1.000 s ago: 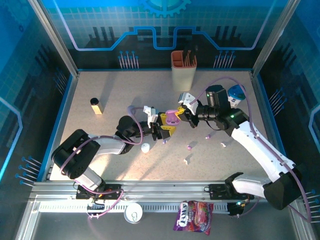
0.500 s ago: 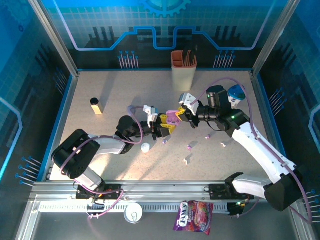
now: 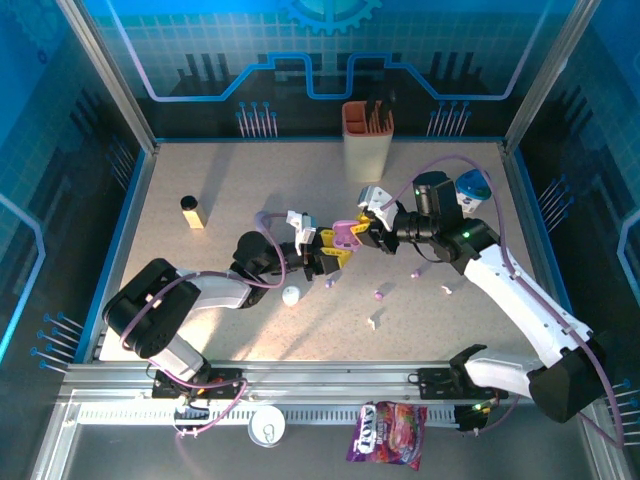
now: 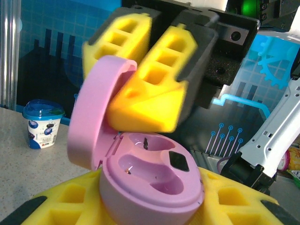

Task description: Insert wireless bluetooth earbuds into charging case

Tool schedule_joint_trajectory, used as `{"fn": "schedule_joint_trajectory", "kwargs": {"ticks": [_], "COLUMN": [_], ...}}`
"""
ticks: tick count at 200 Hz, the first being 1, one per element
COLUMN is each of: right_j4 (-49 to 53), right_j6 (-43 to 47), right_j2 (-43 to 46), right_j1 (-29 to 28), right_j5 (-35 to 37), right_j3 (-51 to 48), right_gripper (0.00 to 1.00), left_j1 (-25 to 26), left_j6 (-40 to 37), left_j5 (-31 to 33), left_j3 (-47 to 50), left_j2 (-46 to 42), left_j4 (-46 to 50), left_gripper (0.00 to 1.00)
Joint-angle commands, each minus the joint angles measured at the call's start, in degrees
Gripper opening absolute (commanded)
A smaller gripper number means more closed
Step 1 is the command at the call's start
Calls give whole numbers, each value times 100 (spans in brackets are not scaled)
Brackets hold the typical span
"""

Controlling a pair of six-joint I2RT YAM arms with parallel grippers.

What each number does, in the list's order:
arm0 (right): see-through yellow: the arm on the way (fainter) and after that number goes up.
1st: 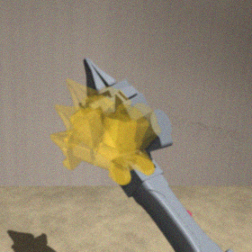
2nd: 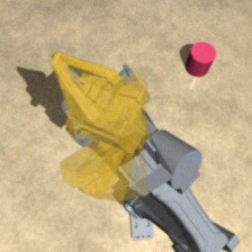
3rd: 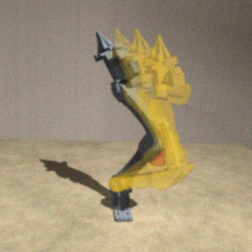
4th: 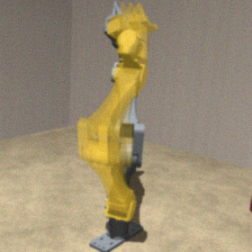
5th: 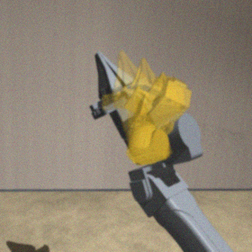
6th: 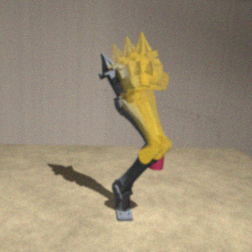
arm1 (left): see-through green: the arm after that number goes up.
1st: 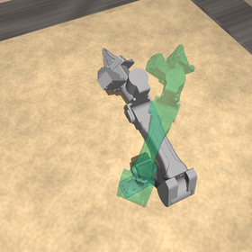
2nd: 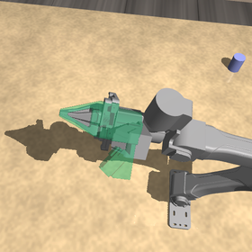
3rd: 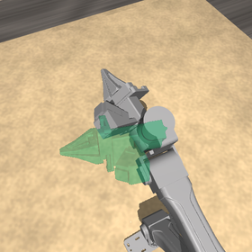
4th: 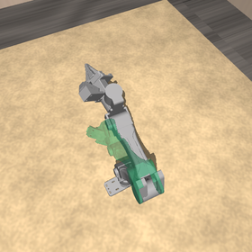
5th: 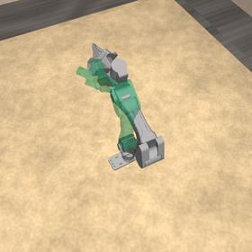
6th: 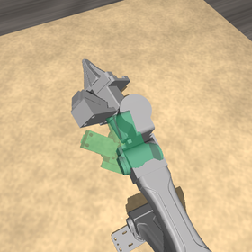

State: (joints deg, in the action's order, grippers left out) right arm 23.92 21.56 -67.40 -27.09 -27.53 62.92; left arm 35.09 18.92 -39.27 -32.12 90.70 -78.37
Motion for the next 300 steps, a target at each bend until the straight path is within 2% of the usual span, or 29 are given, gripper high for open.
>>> {"fn": "schedule_joint_trajectory", "kwargs": {"ticks": [1, 23, 51, 108, 124, 140, 157, 194, 224, 246, 300], "right_j4": [-107, -131, -239, -474, -758, -1278, -1523, -1032, -619, -299, -1811], "right_j6": [-76, -132, -258, -753, -1186, -2071, -2677, -4204, -5393, -6297, -8277], "right_j2": [77, 121, 321, 1073, 1326, 1585, 1897, 2147, 1945, 1543, 738], "right_j1": [-67, -54, -31, -16, 34, 63, 125, 306, 411, 287, -388], "right_j5": [-108, -146, -146, -11, 227, 1284, 1960, 2822, 2657, 2455, 2024], "right_j3": [53, 72, 20, -340, -606, -1044, -1583, -2248, -2660, -2809, -3930], "right_gripper": [35, 53, 66, 75, 76, 73, 72, 68, 66, 66, 64], "left_j1": [18, 23, -35, -227, -289, -326, -375, -524, -634, -667, -708], "left_j6": [-204, -226, -267, -274, -261, -257, -266, -266, -279, -292, -310], "left_j5": [2, 48, 99, 104, 86, 95, 82, 27, -35, -75, -80], "left_j3": [-23, 3, 55, 118, 127, 151, 158, 179, 222, 244, 258], "left_j2": [-87, -70, -52, -65, -36, -17, 5, 5, 12, -30, -44], "left_j4": [-196, -196, -197, -196, -199, -199, -197, -192, -197, -196, -196], "left_gripper": [33, 33, 34, 34, 34, 34, 35, 34, 34, 35, 35]}}
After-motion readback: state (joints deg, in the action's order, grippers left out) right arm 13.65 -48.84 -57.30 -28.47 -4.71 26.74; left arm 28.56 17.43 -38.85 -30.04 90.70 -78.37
